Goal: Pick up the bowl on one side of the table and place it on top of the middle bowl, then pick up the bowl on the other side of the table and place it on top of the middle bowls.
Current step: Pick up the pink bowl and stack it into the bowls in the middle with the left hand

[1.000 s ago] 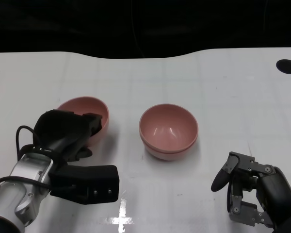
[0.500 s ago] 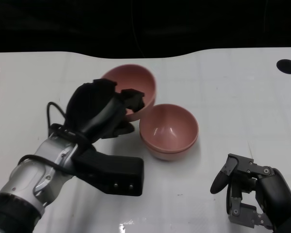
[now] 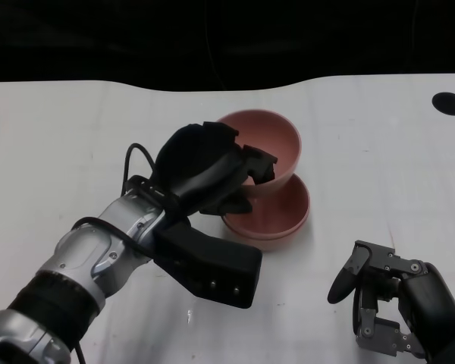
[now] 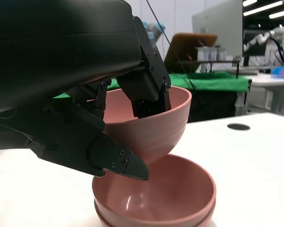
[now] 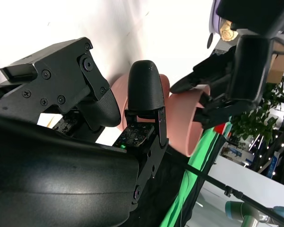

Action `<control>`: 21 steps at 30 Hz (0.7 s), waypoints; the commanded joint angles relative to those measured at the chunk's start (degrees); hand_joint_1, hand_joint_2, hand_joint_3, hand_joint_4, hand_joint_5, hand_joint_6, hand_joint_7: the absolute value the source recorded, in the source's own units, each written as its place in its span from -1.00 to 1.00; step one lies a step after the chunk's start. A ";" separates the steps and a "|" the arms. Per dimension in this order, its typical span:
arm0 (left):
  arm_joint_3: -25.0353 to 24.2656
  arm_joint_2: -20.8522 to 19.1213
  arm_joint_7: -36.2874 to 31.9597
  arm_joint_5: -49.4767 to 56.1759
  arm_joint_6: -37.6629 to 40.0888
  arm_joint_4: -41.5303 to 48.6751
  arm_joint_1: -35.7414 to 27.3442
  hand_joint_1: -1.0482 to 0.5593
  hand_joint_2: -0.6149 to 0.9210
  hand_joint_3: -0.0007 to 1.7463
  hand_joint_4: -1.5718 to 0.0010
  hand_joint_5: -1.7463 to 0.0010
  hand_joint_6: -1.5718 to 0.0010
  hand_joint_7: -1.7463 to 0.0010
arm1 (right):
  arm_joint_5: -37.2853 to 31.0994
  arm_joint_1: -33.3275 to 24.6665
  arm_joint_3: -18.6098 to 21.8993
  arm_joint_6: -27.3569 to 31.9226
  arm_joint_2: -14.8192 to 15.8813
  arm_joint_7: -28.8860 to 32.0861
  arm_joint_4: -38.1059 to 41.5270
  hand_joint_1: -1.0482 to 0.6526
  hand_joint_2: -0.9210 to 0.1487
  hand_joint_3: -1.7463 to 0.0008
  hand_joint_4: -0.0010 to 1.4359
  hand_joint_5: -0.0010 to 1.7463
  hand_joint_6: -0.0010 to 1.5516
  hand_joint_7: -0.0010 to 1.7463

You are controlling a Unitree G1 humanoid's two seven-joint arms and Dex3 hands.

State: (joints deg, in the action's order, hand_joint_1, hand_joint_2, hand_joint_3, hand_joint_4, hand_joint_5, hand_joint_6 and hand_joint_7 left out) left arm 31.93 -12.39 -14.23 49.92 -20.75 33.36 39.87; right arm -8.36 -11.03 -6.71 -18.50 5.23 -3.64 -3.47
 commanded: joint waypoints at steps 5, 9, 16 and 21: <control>2.55 0.07 2.21 0.49 -0.98 3.79 3.28 -0.05 0.98 -0.97 0.05 -0.93 -0.21 0.10 | 0.04 -0.22 0.23 0.67 -0.11 0.38 -0.66 0.16 0.24 -0.84 0.26 1.00 0.08 0.69; 3.35 0.60 3.22 0.41 -1.34 5.40 3.92 -0.05 0.98 -0.99 0.04 -0.88 -0.21 0.17 | -0.13 -0.09 0.25 0.34 -0.09 0.51 -0.51 0.17 0.24 -0.83 0.26 1.00 0.08 0.69; 3.28 1.59 6.62 -2.33 -2.09 8.01 3.98 -0.05 0.99 -0.96 0.06 -0.65 -0.17 0.24 | 0.00 -0.11 0.29 0.58 -0.06 0.39 -0.60 0.16 0.24 -0.83 0.26 1.00 0.07 0.69; 3.77 1.25 11.49 -3.40 -1.35 6.92 3.79 -0.30 1.00 -0.64 0.36 0.41 0.24 0.93 | -0.10 -0.03 0.41 0.12 0.15 0.39 -0.49 0.16 0.24 -0.83 0.27 1.00 0.07 0.68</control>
State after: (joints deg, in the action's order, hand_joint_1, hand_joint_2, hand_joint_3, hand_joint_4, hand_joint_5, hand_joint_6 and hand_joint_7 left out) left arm 35.51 -10.42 -4.58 46.74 -22.56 40.56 42.72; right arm -8.52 -11.01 -6.76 -18.28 5.11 -3.58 -3.51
